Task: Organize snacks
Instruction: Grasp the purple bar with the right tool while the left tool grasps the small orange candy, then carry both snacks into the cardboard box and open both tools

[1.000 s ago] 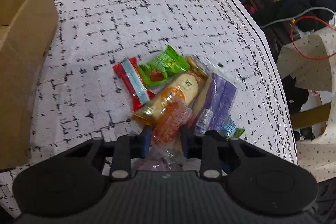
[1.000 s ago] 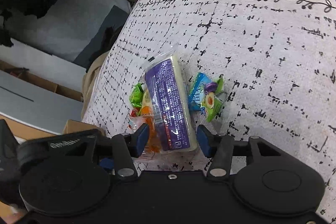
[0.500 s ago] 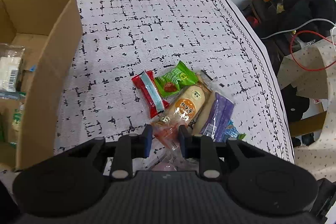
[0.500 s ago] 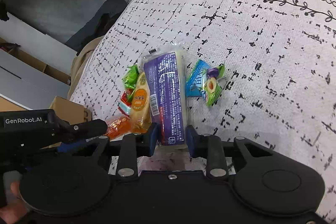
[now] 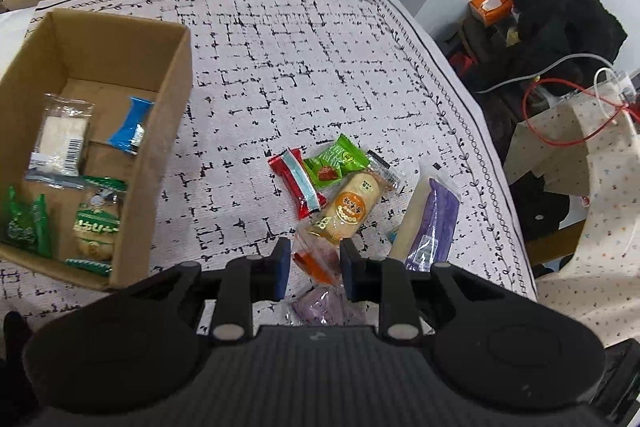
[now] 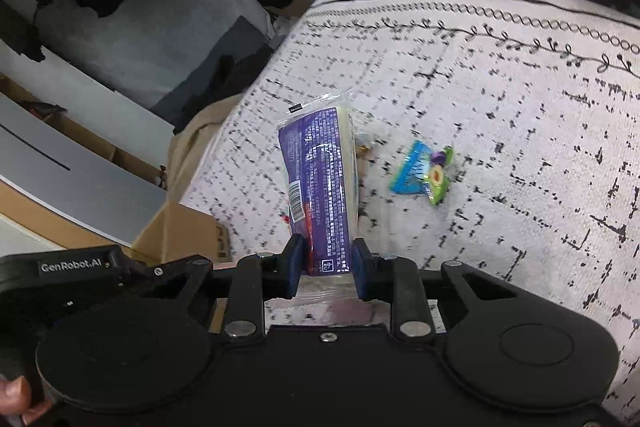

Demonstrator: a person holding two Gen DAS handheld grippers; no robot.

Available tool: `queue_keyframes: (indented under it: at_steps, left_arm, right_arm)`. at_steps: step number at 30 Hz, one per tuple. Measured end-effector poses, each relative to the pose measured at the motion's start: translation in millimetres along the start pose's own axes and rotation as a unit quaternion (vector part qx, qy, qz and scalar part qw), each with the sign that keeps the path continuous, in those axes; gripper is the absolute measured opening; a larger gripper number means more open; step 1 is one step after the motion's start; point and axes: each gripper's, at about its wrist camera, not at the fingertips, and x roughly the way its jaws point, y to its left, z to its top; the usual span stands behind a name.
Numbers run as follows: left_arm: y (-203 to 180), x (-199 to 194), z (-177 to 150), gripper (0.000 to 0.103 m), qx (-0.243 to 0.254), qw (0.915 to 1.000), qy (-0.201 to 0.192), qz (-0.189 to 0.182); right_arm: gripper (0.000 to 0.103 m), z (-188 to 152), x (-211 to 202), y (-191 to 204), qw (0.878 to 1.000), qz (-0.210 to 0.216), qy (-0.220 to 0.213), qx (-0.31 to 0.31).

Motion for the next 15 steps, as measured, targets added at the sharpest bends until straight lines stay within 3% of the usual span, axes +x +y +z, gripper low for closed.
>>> queue_keyframes:
  at_steps: [15]
  left_arm:
    - [22, -56, 8, 0.026, -0.013, 0.9988, -0.039, -0.025]
  right_arm:
    - [0.025, 4, -29, 64, 0.998, 0.026, -0.028, -0.041]
